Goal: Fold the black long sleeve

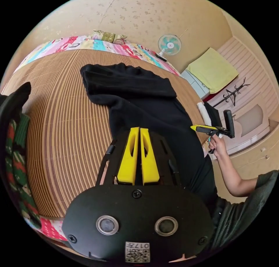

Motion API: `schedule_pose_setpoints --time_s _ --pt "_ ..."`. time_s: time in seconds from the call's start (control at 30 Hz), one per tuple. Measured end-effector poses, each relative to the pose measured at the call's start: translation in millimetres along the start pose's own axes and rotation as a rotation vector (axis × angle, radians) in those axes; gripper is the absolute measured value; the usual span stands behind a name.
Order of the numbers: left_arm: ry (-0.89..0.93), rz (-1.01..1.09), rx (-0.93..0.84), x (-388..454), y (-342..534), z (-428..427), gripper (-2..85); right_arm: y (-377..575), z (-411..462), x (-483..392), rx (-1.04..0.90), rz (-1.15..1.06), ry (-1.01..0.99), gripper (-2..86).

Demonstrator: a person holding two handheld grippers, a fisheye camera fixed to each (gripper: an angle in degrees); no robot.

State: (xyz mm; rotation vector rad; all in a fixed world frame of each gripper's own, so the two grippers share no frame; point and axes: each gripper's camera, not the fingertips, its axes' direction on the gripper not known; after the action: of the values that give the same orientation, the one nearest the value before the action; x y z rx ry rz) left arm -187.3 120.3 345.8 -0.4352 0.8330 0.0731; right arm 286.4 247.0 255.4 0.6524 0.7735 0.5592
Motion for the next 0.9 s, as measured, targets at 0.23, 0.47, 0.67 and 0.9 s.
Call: schedule_pose_setpoints --time_s 0.23,0.47,0.67,0.9 --pt "0.071 -0.194 -0.128 -9.5 125.2 -35.4 10.7 112.7 -55.9 42.7 0.08 0.222 0.126 9.3" --pt "0.528 0.07 -0.104 -2.5 107.8 -104.3 6.0 134.5 -51.6 82.7 -0.1 0.25 -0.19 3.0" --pt "0.414 -0.017 -0.215 -39.9 121.0 -136.7 8.6 172.4 -93.0 126.5 0.059 0.392 -0.198 2.4" --pt "0.252 -0.271 -0.34 -84.9 125.3 -77.1 16.6 176.0 -97.8 129.8 0.029 0.407 -0.082 8.8"
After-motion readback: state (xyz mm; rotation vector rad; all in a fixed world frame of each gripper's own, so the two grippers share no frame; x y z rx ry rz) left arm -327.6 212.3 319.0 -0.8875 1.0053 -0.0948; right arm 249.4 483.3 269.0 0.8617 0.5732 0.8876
